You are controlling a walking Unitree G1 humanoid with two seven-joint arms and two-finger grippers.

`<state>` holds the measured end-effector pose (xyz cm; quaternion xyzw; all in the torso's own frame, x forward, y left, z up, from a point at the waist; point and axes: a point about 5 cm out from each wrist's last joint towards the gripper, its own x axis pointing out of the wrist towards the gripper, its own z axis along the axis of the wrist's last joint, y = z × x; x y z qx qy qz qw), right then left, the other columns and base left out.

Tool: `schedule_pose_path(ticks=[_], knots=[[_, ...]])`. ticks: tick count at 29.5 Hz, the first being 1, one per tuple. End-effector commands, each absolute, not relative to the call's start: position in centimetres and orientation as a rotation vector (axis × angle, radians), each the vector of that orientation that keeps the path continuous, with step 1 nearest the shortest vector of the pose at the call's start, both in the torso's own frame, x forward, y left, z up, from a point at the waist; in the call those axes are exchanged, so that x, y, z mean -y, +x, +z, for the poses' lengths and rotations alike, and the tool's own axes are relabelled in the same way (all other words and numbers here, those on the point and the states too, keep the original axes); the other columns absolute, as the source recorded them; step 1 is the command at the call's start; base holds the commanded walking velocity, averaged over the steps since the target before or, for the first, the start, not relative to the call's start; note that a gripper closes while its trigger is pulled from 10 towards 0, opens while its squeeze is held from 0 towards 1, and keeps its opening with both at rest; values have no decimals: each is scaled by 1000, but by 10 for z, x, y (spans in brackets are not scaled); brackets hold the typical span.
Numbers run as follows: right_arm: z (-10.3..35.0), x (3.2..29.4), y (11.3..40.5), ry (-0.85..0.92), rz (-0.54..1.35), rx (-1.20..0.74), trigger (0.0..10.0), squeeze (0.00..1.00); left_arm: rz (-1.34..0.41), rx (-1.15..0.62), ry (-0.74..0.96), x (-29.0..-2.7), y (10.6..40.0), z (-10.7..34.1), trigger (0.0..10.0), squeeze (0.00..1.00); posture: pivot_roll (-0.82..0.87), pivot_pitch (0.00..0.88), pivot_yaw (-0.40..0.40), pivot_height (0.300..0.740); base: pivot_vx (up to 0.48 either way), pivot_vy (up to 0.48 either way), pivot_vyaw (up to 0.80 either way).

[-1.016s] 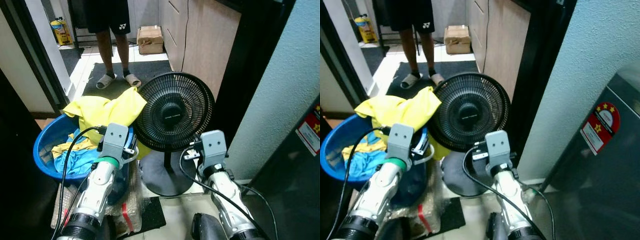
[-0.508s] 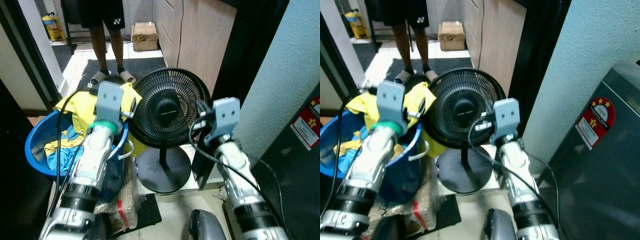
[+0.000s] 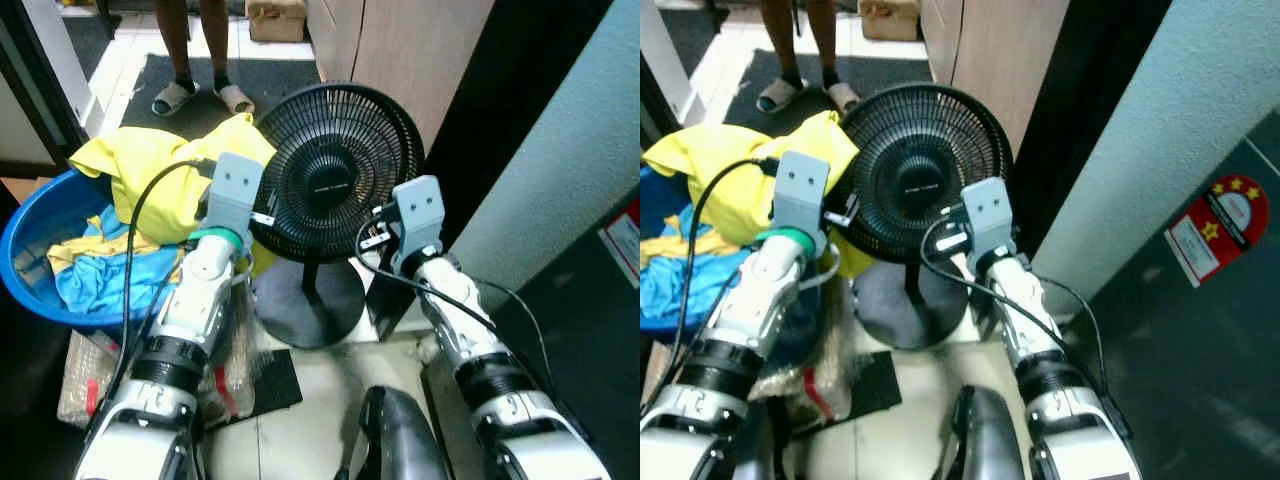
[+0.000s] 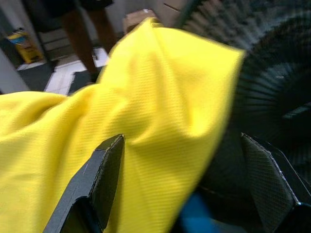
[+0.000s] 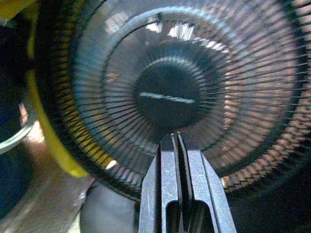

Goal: Clothes washing

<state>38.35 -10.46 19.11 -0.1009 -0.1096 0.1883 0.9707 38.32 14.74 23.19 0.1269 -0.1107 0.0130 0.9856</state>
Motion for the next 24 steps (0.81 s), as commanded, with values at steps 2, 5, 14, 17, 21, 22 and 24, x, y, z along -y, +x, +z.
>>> schedule_pose_path(ticks=[2,5,14,17,21,22,24], knots=[[189,103,384,-214,403,217,10000,0,68,162,259,-160,380,217,10000,0,145,283,-119,490,0,0,0],[190,101,385,-212,416,218,10000,0,85,166,259,-166,379,218,10000,0,147,282,-124,490,0,0,0],[191,100,386,-197,432,233,10000,0,125,228,235,-173,371,231,10000,0,145,258,-118,490,0,0,0],[189,101,386,-194,428,232,10000,0,133,249,236,-174,371,234,10000,0,142,247,-112,490,0,0,0],[188,102,385,-193,426,231,10000,0,144,272,240,-175,371,239,1373,0,140,239,-105,490,0,0,0],[187,102,385,-194,425,230,10000,0,151,287,243,-175,371,242,1373,0,141,237,-104,490,0,0,0],[186,103,385,-194,425,230,10000,0,155,296,245,-175,371,244,1373,0,141,237,-104,490,0,0,0]])
